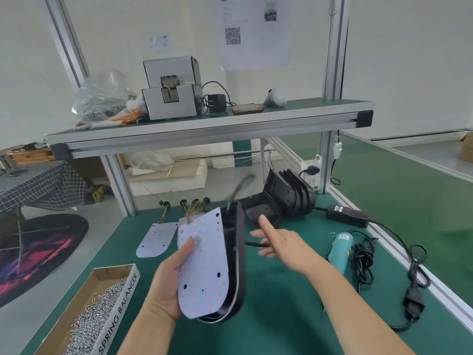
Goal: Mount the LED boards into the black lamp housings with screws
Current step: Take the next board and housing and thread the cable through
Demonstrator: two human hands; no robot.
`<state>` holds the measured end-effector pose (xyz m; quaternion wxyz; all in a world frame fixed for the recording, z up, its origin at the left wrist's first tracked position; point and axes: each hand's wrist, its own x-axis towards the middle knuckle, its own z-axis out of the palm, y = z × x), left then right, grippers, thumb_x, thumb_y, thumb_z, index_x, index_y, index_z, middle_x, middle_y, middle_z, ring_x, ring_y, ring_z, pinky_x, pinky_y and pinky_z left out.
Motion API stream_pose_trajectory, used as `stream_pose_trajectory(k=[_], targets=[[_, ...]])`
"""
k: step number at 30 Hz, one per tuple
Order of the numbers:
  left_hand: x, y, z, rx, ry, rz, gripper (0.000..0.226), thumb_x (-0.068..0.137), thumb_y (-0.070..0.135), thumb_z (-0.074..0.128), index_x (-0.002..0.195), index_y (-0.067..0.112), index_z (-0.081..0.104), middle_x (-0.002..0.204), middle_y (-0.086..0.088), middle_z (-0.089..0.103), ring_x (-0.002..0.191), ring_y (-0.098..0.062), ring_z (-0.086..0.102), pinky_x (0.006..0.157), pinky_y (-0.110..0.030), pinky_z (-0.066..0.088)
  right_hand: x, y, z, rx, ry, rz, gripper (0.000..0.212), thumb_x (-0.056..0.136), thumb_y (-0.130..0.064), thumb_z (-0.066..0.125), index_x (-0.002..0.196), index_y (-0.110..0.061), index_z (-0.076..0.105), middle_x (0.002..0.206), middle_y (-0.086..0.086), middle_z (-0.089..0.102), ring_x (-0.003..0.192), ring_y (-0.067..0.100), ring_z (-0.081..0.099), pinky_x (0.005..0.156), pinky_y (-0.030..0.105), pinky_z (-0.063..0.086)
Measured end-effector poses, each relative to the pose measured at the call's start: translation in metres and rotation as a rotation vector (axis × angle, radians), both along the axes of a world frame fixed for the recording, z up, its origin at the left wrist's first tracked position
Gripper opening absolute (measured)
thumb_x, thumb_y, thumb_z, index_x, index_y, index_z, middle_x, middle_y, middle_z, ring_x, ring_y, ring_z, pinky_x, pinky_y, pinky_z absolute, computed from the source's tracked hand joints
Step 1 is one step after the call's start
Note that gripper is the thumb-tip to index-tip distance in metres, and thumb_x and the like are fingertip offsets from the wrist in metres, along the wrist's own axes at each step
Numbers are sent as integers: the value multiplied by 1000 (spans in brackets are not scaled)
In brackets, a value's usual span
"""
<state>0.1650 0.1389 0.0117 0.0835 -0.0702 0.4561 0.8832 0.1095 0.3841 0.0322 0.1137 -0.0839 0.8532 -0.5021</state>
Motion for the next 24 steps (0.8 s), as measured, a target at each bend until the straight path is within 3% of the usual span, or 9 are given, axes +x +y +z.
stream_pose_trajectory(k=[2, 4, 9, 11, 14, 17, 19, 22, 24], targets=[[1, -11, 6, -11, 35, 59, 36, 81, 32, 70, 106, 7, 79, 107, -18, 75, 86, -35, 75, 67, -44, 61, -10, 14, -13, 726, 192, -31, 46, 107, -32, 30, 144, -10, 45, 92, 11, 58, 98, 33, 58, 69, 37, 45], [2, -22, 12, -29, 47, 107, 32, 81, 28, 66, 101, 8, 79, 103, -18, 76, 80, -35, 75, 62, -45, 61, -20, 30, -30, 1050, 147, -36, 43, 102, -13, 30, 141, -9, 46, 121, 16, 58, 109, 35, 54, 77, 38, 43], [8, -33, 18, -179, -15, 1, 32, 77, 21, 64, 95, 0, 79, 101, -25, 74, 78, -39, 75, 61, -45, 61, -19, 28, -19, 783, 157, -295, 25, 101, -22, 43, 115, -9, 59, 125, 12, 55, 89, 28, 45, 76, 37, 41], [11, -32, 21, -275, 1, -80, 31, 74, 18, 65, 93, -3, 79, 98, -27, 74, 77, -39, 75, 60, -43, 61, -14, 15, 8, 410, 395, -306, 28, 102, -27, 45, 105, -7, 65, 112, 12, 59, 93, 29, 56, 80, 37, 45], [13, -28, 29, -391, 47, -203, 28, 70, 7, 69, 94, -3, 79, 99, -27, 74, 78, -37, 75, 63, -39, 61, 1, -8, 66, -126, 531, -175, 33, 98, -46, 55, 112, -22, 73, 108, -14, 70, 98, -4, 59, 90, 22, 46], [14, -21, 40, -524, 102, -309, 40, 66, 21, 77, 100, 0, 78, 106, -27, 73, 85, -36, 75, 69, -37, 60, 5, -29, 112, -31, 587, 47, 47, 93, -60, 57, 135, -39, 60, 116, -23, 68, 103, -13, 54, 91, 6, 31], [15, -18, 47, -591, 123, -371, 49, 63, 28, 80, 105, 3, 77, 111, -26, 72, 91, -36, 74, 73, -36, 59, 4, -41, 132, 175, 659, 176, 45, 97, -50, 59, 139, -35, 58, 114, -19, 69, 96, -9, 55, 79, 3, 31], [17, -18, 52, -631, 135, -391, 49, 63, 30, 81, 105, 5, 77, 111, -24, 73, 93, -35, 74, 74, -36, 59, 0, -48, 147, 334, 744, 244, 20, 99, -23, 60, 110, -21, 77, 71, -21, 57, 64, -6, 50, 61, 12, 33], [19, -24, 50, -599, 120, -356, 49, 62, 28, 83, 102, 0, 77, 107, -27, 73, 87, -36, 75, 72, -38, 60, -1, -43, 148, 371, 776, 227, 18, 98, -23, 60, 99, -18, 78, 64, -18, 52, 61, -1, 48, 61, 18, 35]])
